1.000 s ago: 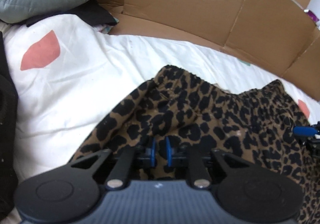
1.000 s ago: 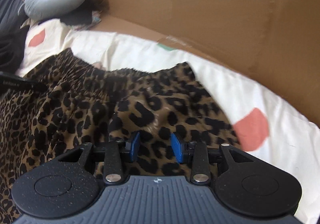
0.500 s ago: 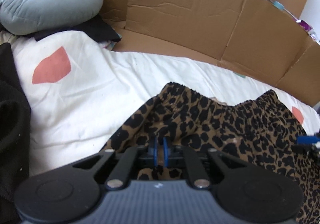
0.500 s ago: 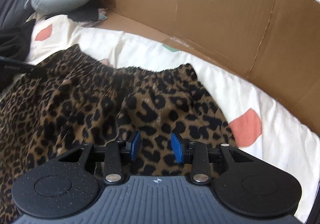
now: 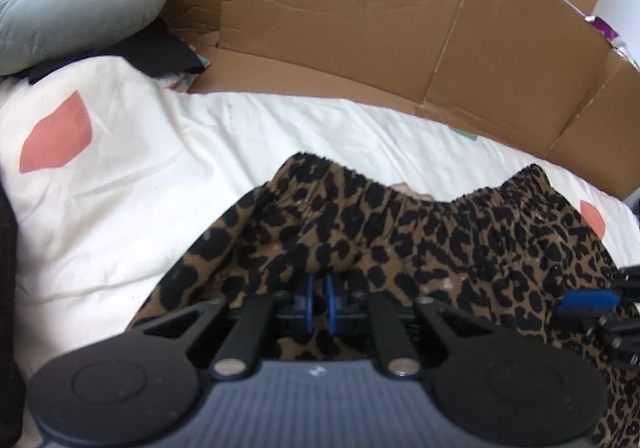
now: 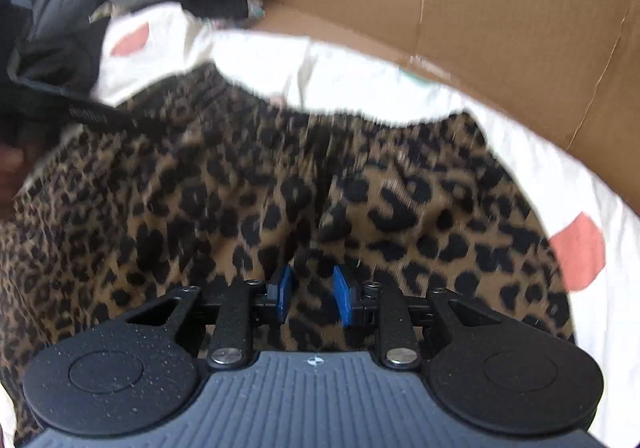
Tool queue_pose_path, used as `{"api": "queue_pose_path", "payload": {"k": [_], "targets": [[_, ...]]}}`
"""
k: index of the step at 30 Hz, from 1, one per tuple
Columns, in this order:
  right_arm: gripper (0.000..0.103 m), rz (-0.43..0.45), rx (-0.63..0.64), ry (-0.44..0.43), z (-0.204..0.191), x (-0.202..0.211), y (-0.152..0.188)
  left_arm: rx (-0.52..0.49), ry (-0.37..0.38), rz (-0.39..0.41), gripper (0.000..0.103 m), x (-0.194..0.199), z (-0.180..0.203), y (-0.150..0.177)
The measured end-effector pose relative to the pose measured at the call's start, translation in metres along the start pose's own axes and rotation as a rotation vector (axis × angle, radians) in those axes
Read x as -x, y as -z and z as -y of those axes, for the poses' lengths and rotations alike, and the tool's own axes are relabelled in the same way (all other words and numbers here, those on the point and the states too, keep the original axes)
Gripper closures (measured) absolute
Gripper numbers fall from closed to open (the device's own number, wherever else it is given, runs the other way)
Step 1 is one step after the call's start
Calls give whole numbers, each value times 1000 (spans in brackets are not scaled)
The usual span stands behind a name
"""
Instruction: Fold clothes
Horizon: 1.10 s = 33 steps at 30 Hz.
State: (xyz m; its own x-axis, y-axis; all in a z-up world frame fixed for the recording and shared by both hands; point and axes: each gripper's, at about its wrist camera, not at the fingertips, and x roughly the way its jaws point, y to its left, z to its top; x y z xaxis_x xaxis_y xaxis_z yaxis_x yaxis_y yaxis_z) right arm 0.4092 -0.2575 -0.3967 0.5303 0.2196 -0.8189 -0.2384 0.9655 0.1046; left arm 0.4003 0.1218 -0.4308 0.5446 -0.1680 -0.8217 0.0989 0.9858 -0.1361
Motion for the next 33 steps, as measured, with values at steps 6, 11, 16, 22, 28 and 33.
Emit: {"api": "queue_pose_path", "payload": {"k": [6,11,16,22,28,33], "targets": [[72,40,-142,70,49,-1,-4,173,6,-2,97,-11,-23,-7],[72,34,-269,134,86,-10,5,205,-31,-10,100,-20,-28,-10],[72,22,-214,181,87,-11,3,168,-68,-23,100,-17,-24,-13],[70,7,-181,190,76,3,3,138,-52,-1,91,15,-16,-14],[69,18,-151,146,58,26,5,69,-22,-25,88,48,-10,8],[69,28,-168,106,36,47,18,48,-38,-54,82,80,-21,36]]}}
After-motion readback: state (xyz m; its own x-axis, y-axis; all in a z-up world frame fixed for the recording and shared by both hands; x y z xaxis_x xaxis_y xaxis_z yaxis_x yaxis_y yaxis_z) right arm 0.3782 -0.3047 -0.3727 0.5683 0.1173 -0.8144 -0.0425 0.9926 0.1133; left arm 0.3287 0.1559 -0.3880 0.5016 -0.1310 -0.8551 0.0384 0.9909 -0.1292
